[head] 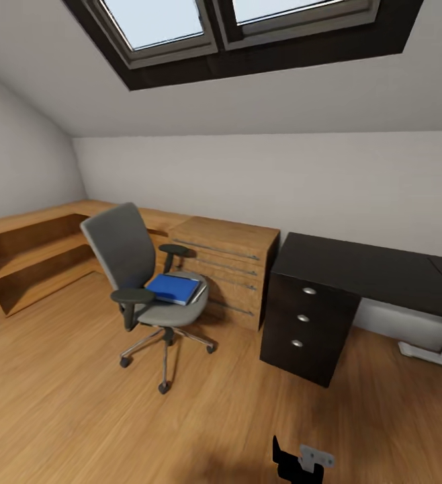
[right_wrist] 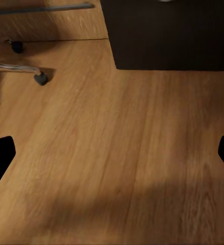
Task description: In the bedroom, organize the workspace by keeping the computer under the desk, ensuring the monitor is on the desk, placing the keyboard on the desk next to the monitor, placing the mouse on the desk next to the keyboard, moving the folder from the swivel chair onto the desk next to the mouse, stacking the notebook on top of the folder with the pen on top of the notebook, and positioning the swivel chair next to the desk.
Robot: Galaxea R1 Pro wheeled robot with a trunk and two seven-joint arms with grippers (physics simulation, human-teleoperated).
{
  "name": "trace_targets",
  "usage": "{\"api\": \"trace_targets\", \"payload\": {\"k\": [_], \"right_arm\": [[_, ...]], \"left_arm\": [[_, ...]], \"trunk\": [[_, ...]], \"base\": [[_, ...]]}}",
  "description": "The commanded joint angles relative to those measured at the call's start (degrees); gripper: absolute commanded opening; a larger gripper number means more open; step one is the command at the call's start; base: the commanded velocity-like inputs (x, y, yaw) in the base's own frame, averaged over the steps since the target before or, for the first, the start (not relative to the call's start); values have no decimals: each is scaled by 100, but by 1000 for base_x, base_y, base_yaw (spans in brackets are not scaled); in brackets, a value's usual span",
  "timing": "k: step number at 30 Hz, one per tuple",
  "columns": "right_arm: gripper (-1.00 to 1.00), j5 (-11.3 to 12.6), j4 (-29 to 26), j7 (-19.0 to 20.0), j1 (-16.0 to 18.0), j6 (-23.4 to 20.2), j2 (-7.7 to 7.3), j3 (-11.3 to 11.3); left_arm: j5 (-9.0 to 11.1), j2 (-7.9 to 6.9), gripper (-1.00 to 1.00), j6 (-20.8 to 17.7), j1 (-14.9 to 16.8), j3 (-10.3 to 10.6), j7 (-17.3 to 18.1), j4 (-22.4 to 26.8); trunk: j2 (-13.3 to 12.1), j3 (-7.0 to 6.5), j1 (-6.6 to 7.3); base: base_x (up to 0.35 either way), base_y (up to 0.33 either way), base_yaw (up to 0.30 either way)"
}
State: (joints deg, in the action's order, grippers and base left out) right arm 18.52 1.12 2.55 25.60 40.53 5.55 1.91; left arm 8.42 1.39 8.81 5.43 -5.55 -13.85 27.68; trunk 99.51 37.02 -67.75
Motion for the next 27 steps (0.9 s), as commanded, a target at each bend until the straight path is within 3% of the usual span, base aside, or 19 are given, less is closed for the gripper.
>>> {"api": "trace_targets", "payload": {"k": [1,6,18,27], "right_arm": [[100,55,12,27,6,24,-3,20],[100,55,11,27,6,23,-16,18],[100,55,11,18,-2,9,-87,20],[100,55,19,18,-3,8,-56,24]], "left_arm": [[61,2,100,25,2,-6,-4,-2],[63,8,100,24,2,-7,-17,-4],[60,10,100,24,2,-1,-21,-6],[60,10,100,24,2,1,-14,-5]], "trunk": [[-39,-14,23],[-239,-104,133],[-721,-320,397],[-1082,-481,594]], "base": [[-2,0,-68],[-130,0,-26],[-305,0,-2],[-47,0,0]]}}
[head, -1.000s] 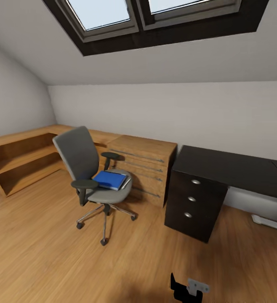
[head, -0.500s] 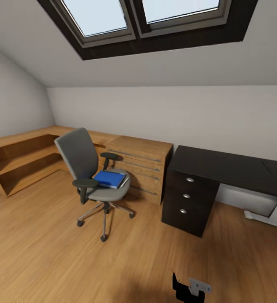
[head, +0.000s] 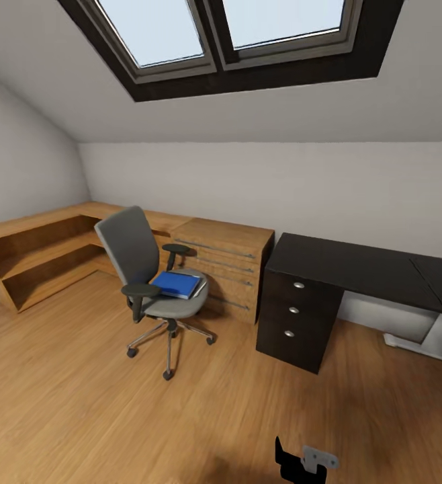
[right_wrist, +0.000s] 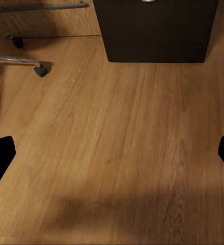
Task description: In the bedroom, organize the workspace by keeping the computer under the desk, ensuring the monitor is on the desk, placing the keyboard on the desk next to the monitor, placing the mouse on the desk next to the keyboard, moving the folder from the swivel chair onto the desk next to the mouse, stacking the notebook on top of the folder with the pen on top of the notebook, and positioning the swivel chair next to the desk.
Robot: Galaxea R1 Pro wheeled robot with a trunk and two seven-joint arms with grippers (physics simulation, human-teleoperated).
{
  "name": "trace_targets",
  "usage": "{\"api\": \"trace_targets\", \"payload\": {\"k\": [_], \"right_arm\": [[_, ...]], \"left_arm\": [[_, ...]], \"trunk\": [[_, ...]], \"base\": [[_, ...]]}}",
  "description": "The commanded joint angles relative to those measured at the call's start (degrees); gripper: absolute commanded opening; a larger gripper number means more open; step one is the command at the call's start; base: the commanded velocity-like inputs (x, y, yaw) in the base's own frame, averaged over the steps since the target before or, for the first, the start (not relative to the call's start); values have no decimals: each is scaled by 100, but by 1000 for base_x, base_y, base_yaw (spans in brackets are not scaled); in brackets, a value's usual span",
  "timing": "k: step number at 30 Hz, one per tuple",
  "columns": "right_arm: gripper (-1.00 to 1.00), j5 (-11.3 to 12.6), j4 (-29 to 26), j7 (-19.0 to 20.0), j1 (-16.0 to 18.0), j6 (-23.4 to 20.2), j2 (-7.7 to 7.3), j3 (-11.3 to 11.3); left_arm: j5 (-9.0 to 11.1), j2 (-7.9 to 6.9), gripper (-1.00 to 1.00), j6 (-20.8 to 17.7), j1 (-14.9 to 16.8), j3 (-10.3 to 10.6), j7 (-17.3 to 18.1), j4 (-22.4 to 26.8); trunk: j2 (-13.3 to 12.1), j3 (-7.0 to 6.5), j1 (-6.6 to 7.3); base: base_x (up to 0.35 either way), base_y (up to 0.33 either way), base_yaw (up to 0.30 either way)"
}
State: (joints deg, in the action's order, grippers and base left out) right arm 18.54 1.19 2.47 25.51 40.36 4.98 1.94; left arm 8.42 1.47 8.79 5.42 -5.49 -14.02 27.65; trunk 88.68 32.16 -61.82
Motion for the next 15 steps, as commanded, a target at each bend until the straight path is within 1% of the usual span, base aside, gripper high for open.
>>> {"api": "trace_targets", "payload": {"k": [1,5,15], "right_arm": [[100,53,13,26,6,24,2,21],[100,53,13,26,6,24,1,17],[100,53,18,26,6,24,3,16]], "left_arm": [[60,2,100,27,3,-5,4,-1],[57,2,100,27,3,-5,5,-1],[55,2,100,27,3,-5,-3,-4]], "trunk": [[-39,-13,23],[-199,-85,111],[-600,-264,331]], "base": [[-112,0,0],[-246,0,0],[-329,0,0]]}}
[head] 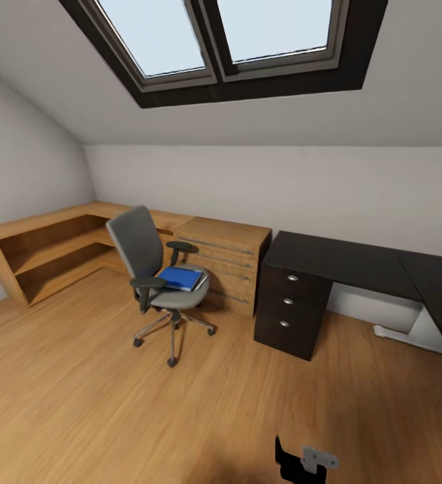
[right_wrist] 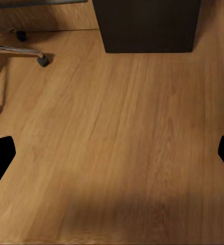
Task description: In the bedroom, organize the workspace by keeping the computer under the desk, ensuring the monitor is on the desk, placing the keyboard on the desk next to the monitor, placing the mouse on the desk next to the keyboard, moving the folder from the swivel chair onto the desk next to the mouse, stacking the notebook on top of the folder with the pen on top of the notebook, and positioning the swivel chair next to the desk.
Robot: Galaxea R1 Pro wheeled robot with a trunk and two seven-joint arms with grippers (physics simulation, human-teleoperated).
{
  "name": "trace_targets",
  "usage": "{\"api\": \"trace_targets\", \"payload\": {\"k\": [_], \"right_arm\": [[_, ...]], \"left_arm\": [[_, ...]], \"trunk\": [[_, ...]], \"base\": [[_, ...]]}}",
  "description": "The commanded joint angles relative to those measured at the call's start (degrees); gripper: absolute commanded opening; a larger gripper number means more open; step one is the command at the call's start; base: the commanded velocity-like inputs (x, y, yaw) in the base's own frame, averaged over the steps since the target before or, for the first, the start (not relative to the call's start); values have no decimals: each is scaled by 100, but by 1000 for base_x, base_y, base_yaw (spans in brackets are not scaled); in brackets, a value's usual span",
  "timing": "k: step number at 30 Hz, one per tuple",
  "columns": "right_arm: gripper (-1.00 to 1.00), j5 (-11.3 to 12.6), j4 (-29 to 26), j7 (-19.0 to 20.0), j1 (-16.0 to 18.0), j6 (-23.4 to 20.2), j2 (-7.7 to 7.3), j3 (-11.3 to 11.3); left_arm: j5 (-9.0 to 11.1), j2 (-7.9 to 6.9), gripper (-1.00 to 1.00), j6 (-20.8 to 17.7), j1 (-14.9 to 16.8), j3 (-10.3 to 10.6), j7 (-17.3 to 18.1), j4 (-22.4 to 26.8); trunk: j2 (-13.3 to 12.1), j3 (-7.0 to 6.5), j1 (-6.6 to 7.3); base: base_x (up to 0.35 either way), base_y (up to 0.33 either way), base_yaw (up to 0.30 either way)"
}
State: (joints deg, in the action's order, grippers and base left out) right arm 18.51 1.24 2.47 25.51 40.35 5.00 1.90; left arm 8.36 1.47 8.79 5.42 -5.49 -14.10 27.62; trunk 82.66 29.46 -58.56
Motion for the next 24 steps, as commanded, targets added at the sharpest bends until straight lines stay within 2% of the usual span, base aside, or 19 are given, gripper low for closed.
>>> {"api": "trace_targets", "payload": {"k": [1,7,19,24], "right_arm": [[100,56,12,26,7,25,1,20],[100,56,15,26,7,25,1,20],[100,56,17,26,7,21,0,24],[100,56,17,26,7,18,1,27]], "left_arm": [[61,3,100,27,3,-5,5,0],[61,3,100,27,3,-5,8,-1],[61,11,100,34,3,-20,4,6],[61,11,100,35,3,-22,-2,6]], "trunk": [[-38,-13,27],[-279,-121,158],[-760,-336,422],[-961,-426,532]], "base": [[-337,0,0],[-337,0,-19],[-337,0,-237],[-339,0,-94]]}}
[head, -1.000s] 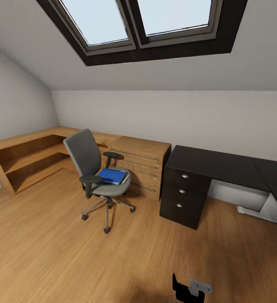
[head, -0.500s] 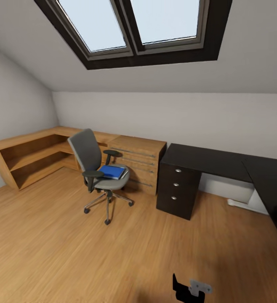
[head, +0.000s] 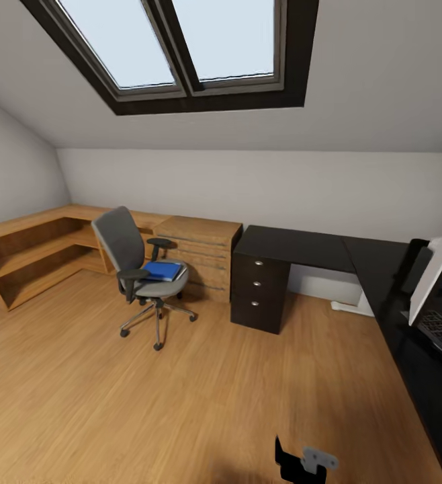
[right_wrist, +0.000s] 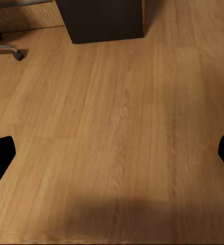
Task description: In the bedroom, organize the workspace by keeping the computer under the desk, ensuring the monitor is on the desk, placing the keyboard on the desk next to the monitor, placing the mouse on the desk next to the keyboard, moving the folder from the swivel chair onto the desk next to the mouse, stacking the notebook on top of the folder with the pen on top of the notebook, and positioning the swivel chair next to the desk.
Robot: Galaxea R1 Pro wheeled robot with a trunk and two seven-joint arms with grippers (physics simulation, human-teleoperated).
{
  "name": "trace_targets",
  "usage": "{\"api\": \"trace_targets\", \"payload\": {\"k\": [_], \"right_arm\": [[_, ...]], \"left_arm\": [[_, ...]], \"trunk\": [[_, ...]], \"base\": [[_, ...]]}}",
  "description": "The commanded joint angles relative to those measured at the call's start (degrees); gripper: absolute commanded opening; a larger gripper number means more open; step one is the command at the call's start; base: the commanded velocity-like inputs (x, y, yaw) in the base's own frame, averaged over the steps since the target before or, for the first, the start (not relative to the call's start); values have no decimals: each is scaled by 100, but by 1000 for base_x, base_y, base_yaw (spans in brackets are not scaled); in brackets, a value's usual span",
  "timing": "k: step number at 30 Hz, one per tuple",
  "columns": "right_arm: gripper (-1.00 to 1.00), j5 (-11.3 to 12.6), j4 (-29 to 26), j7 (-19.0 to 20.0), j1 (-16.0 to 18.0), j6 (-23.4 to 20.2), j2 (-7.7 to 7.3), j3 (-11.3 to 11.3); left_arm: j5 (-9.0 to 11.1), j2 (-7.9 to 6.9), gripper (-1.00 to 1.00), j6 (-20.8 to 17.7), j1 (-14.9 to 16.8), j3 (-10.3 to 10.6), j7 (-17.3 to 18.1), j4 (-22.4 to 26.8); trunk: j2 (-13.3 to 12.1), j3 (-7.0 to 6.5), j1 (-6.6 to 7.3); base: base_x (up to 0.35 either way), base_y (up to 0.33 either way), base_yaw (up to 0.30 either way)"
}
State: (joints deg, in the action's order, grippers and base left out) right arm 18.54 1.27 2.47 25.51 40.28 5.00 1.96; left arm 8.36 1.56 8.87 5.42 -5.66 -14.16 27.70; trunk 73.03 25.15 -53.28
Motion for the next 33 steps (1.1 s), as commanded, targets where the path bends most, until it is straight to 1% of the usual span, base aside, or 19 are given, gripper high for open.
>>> {"api": "trace_targets", "payload": {"k": [1,7,16,21,26,33], "right_arm": [[100,53,14,26,7,24,1,22],[100,53,14,26,7,25,1,19],[100,53,12,26,7,30,1,16],[100,53,13,27,7,32,1,21],[100,53,14,31,7,27,1,23],[100,53,14,34,7,24,1,23]], "left_arm": [[60,2,100,27,3,-5,3,-1],[60,2,100,27,3,-5,-6,-1],[60,2,100,25,3,-5,-3,-1],[48,31,100,19,3,2,7,-1],[48,36,100,21,3,5,18,-1],[51,31,100,35,3,9,48,-6]], "trunk": [[-38,-13,26],[-278,-120,158],[-639,-282,356],[-840,-372,466],[-840,-372,466],[-840,-372,466]], "base": [[-339,0,-27],[-339,-71,-8],[-339,-135,-1],[-339,-142,-50],[-282,-124,-211],[-49,-23,-261]]}}
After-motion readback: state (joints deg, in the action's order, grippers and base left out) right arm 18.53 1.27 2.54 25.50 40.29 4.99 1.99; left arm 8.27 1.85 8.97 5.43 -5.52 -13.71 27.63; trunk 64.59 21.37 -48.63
